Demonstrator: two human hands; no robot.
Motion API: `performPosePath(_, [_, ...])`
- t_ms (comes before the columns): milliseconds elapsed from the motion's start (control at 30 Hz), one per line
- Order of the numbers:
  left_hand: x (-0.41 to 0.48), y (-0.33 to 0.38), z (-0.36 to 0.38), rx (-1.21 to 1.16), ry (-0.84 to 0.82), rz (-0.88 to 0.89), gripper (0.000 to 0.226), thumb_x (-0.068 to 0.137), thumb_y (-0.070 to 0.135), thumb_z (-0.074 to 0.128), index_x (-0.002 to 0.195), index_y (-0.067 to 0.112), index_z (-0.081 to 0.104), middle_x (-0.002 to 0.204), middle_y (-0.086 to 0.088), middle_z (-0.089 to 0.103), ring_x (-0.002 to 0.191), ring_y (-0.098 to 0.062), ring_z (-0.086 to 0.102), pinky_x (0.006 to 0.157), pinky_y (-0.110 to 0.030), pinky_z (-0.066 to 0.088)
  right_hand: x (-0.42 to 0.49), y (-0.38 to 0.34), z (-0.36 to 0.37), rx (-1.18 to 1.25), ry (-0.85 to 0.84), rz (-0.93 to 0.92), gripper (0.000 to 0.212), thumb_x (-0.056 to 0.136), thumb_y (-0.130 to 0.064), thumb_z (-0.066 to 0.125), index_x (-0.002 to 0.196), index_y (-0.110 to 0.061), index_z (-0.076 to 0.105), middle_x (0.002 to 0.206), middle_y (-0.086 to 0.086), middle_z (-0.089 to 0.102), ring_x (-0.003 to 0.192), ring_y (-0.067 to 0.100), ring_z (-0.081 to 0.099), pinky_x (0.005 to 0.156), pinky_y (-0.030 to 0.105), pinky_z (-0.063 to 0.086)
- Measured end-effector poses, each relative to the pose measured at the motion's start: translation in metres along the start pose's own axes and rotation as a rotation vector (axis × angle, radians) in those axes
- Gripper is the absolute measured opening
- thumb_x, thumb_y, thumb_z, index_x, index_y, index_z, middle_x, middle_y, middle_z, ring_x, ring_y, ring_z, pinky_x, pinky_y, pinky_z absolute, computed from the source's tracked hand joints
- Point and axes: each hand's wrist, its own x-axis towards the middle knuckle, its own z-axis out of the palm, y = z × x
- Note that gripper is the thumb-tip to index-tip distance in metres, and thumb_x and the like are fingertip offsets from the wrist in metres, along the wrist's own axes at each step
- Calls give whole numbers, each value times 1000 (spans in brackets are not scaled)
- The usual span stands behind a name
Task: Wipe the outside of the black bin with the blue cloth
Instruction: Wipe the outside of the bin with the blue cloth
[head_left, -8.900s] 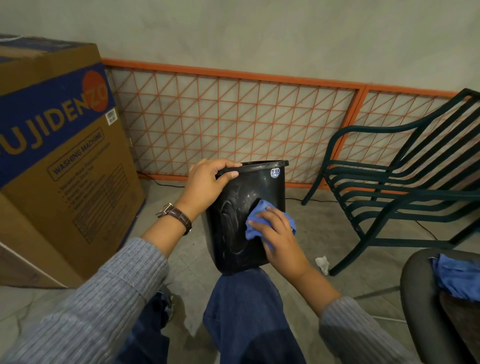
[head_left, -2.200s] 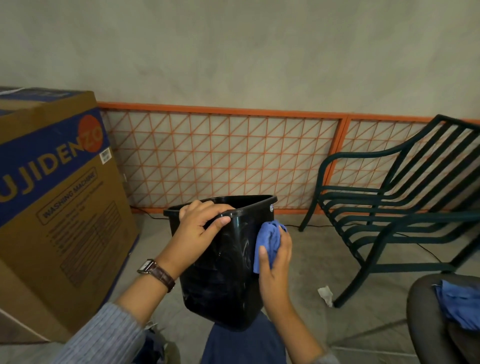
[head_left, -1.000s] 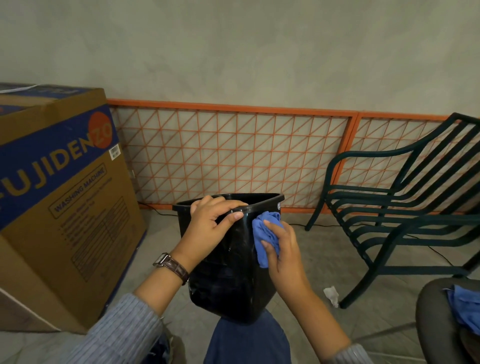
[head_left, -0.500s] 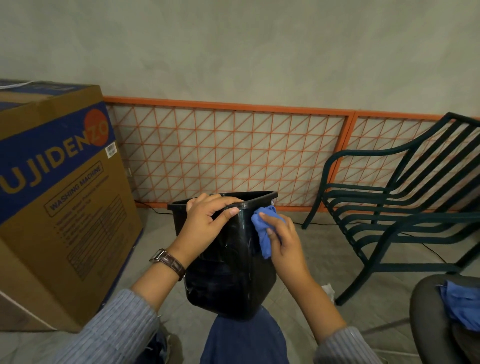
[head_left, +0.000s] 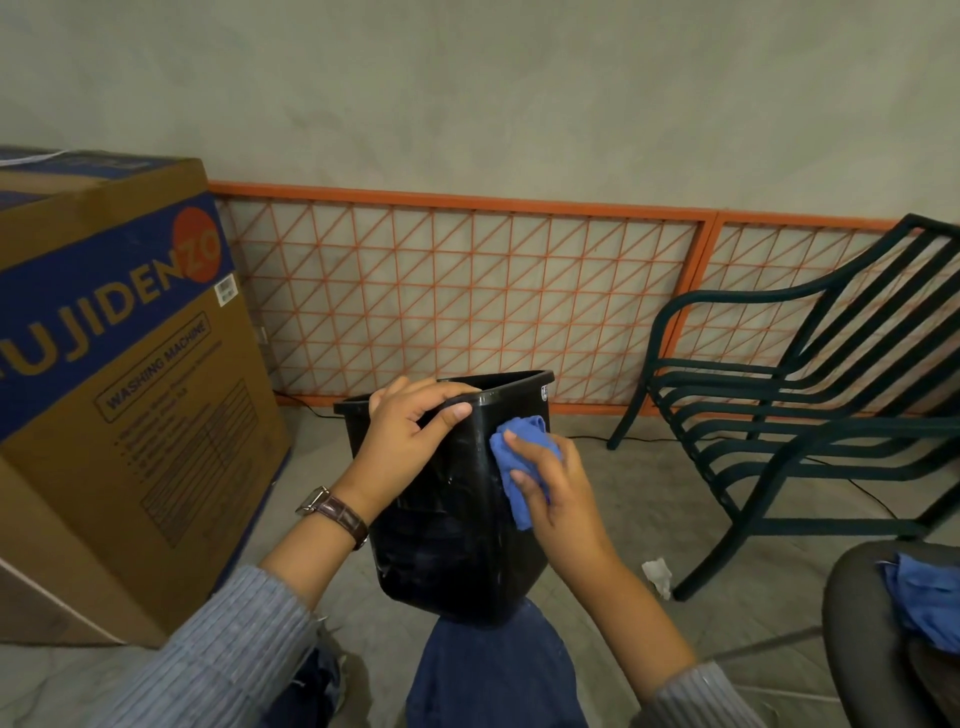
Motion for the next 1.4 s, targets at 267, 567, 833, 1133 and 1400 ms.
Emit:
performPosePath(267, [1, 6, 4, 16, 11, -4, 24, 83, 56, 40, 101, 53, 55, 91, 37, 55, 97, 11, 41, 89, -10, 12, 4, 8, -10, -8, 7, 92, 39, 97, -15, 47, 111, -52, 47, 118, -3, 44, 110, 0, 45, 88, 0, 32])
performPosePath(567, [1, 6, 3, 24, -6, 3, 25, 83, 57, 38, 102, 53, 54, 93, 34, 56, 99, 10, 41, 90, -13, 13, -3, 8, -11, -40, 3, 27, 39, 96, -17, 47, 113, -52, 47, 116, -4, 44, 110, -9, 41, 88, 2, 32])
performPosePath(833, [-1, 1, -1, -8, -6, -19, 26, 82, 58, 38, 101, 52, 55, 96, 34, 55, 100, 8, 41, 90, -17, 16, -24, 7, 0, -55, -47, -45, 29, 94, -26, 44, 120, -36, 52, 116, -11, 42, 112, -6, 41, 91, 5, 33])
performPosePath(1133, [0, 1, 3, 44, -5, -25, 28, 83, 59, 36, 103, 51, 55, 96, 36, 54, 100, 14, 38, 90, -13, 12, -38, 3, 10, -52, 12, 82, 28, 95, -32, 45, 121, -37, 53, 114, -20, 38, 106, -13, 41, 85, 2, 35])
performPosePath(1400, [3, 9, 12, 106, 11, -14, 24, 91, 46, 46, 108, 41, 61, 87, 33, 51, 95, 12, 37, 86, -26, 16, -28, 1, 1, -5, 24, 167, 40, 98, -17, 46, 114, -53, 42, 109, -17, 44, 105, -12, 44, 83, 1, 35])
